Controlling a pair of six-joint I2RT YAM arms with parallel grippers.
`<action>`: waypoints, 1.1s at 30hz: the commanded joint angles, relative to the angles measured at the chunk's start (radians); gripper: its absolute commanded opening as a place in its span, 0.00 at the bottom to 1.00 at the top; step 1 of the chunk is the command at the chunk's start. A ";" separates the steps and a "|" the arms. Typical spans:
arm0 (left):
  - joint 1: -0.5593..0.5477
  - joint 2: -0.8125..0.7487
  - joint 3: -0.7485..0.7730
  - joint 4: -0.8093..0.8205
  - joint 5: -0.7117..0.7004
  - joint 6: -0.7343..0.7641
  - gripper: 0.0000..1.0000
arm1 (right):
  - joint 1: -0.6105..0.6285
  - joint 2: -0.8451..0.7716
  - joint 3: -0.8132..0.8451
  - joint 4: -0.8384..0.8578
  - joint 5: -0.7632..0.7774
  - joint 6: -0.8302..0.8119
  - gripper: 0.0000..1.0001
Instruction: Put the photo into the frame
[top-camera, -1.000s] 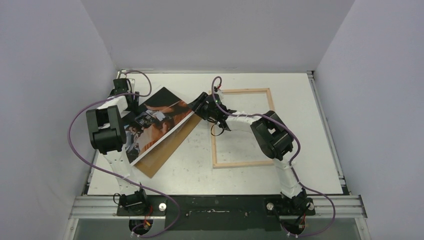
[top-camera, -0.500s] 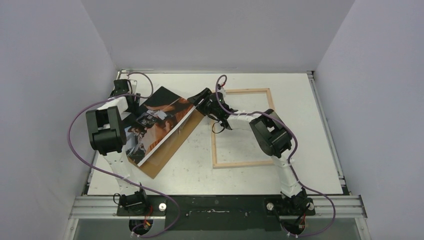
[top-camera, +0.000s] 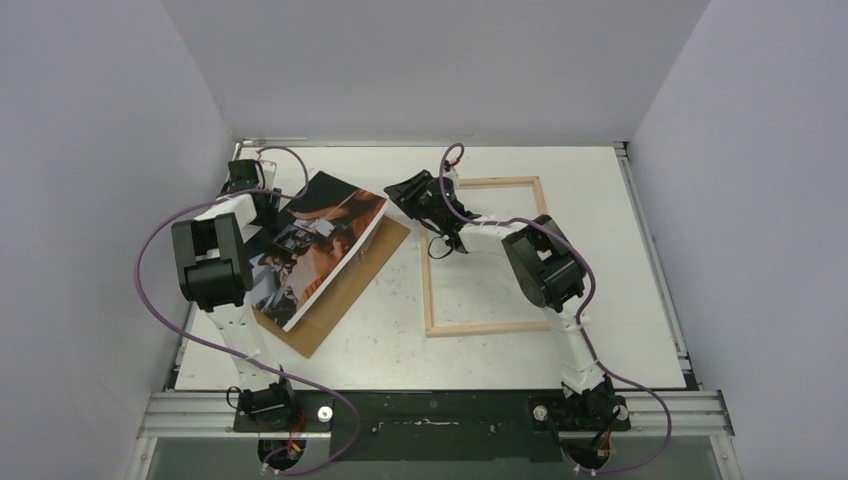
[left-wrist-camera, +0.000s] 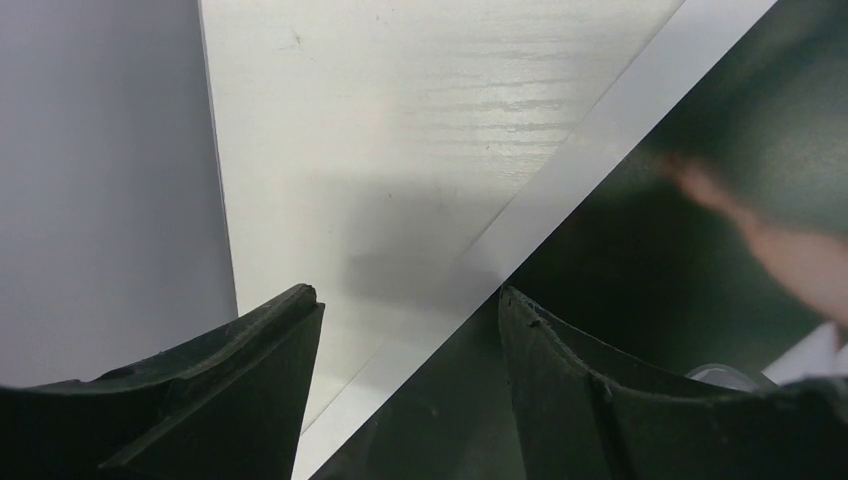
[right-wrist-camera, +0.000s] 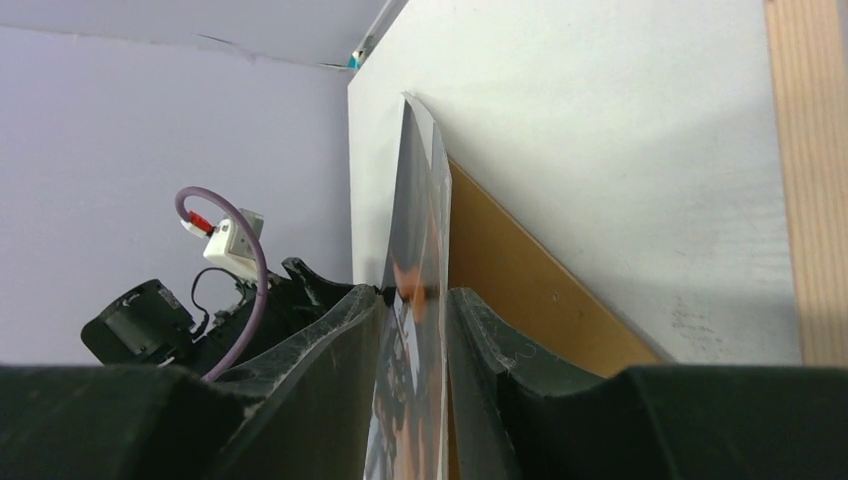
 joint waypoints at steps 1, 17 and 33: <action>-0.003 -0.003 -0.038 -0.116 0.029 0.022 0.64 | 0.000 0.040 0.089 0.080 0.001 0.013 0.32; -0.001 -0.018 -0.060 -0.109 0.043 0.044 0.63 | 0.008 0.059 0.134 0.107 0.026 0.014 0.05; 0.004 -0.037 -0.010 -0.196 0.086 0.027 0.63 | 0.015 -0.032 0.094 0.123 0.017 -0.052 0.05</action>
